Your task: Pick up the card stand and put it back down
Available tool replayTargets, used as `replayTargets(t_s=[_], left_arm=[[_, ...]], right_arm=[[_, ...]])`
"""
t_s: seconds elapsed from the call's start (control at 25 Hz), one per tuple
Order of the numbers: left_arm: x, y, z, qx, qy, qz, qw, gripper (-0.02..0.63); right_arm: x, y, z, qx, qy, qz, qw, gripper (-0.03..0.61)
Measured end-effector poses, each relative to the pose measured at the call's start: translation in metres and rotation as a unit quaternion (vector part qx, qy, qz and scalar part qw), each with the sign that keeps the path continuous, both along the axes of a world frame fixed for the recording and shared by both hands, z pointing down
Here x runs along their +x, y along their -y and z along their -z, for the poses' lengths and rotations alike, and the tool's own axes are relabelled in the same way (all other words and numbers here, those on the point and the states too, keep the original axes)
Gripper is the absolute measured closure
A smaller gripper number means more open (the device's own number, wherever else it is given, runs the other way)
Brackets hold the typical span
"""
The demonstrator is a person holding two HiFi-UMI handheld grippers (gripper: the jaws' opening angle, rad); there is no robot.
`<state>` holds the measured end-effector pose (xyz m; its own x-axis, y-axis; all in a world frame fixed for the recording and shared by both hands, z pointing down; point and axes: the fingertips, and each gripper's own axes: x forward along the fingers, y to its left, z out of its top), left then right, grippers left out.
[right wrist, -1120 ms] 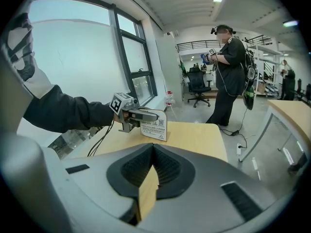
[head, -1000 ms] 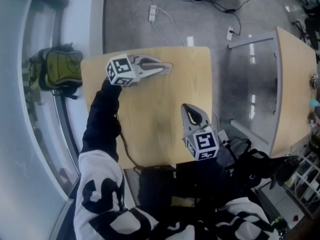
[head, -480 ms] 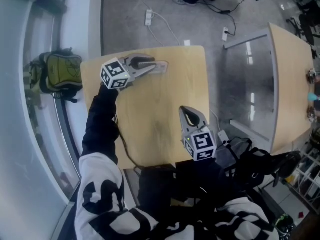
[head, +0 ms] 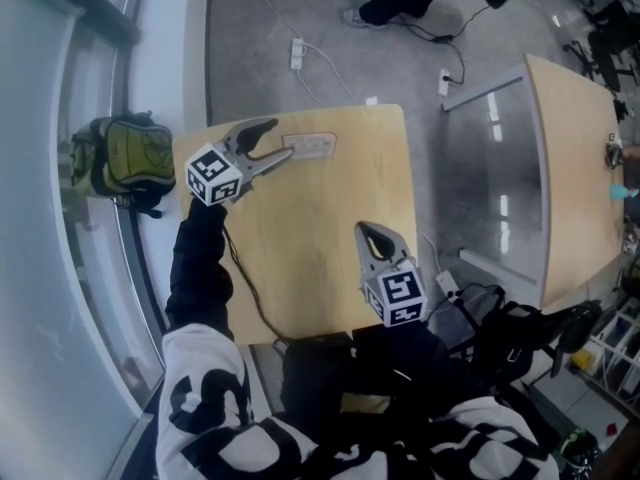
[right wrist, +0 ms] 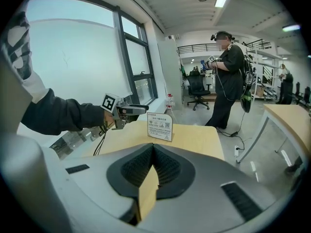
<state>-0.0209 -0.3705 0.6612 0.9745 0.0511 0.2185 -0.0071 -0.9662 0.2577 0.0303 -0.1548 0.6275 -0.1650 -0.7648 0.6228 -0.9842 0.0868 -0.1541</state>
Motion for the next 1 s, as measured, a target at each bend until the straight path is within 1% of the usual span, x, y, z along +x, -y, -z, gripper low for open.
replayTargets(t_s=[0.12,0.2,0.32,0.44,0.52,0.64,0.72,0.8,0.88,1.0], left_arm=[[-0.025,-0.001,0.02,0.029,0.008,0.052,0.9982,0.327],[-0.037,-0.008,0.038,0.043,0.011,0.092,0.9948,0.327],[-0.056,-0.015,0.071,0.065,0.017,0.151,0.9862,0.33],[-0.063,-0.031,0.107,0.077,0.003,0.202,0.9763,0.333],[-0.064,-0.046,0.127,0.082,-0.001,0.234,0.9688,0.339],[-0.061,-0.078,0.154,0.081,-0.018,0.266,0.9603,0.347],[-0.059,-0.105,0.169,0.08,-0.031,0.281,0.9557,0.353],[-0.058,-0.127,0.181,0.085,-0.035,0.298,0.9501,0.362],[-0.055,-0.146,0.19,0.089,-0.037,0.317,0.9434,0.387],[-0.045,-0.169,0.202,0.1,-0.025,0.342,0.9341,0.43]], right_arm=[[-0.002,0.0,0.012,0.009,0.0,-0.001,1.0,0.565],[-0.003,-0.001,0.023,0.016,0.001,0.002,1.0,0.565],[-0.009,0.009,0.037,0.038,0.012,0.018,0.999,0.565],[-0.006,0.018,0.052,0.064,0.011,0.04,0.997,0.565],[-0.001,0.019,0.066,0.082,0.018,0.043,0.996,0.565],[0.008,0.008,0.085,0.103,0.032,0.037,0.993,0.565],[0.013,-0.003,0.097,0.117,0.033,0.039,0.992,0.565],[0.016,-0.011,0.111,0.132,0.032,0.044,0.99,0.565],[0.02,-0.019,0.126,0.145,0.033,0.047,0.988,0.565],[0.026,-0.026,0.144,0.162,0.032,0.052,0.985,0.565]])
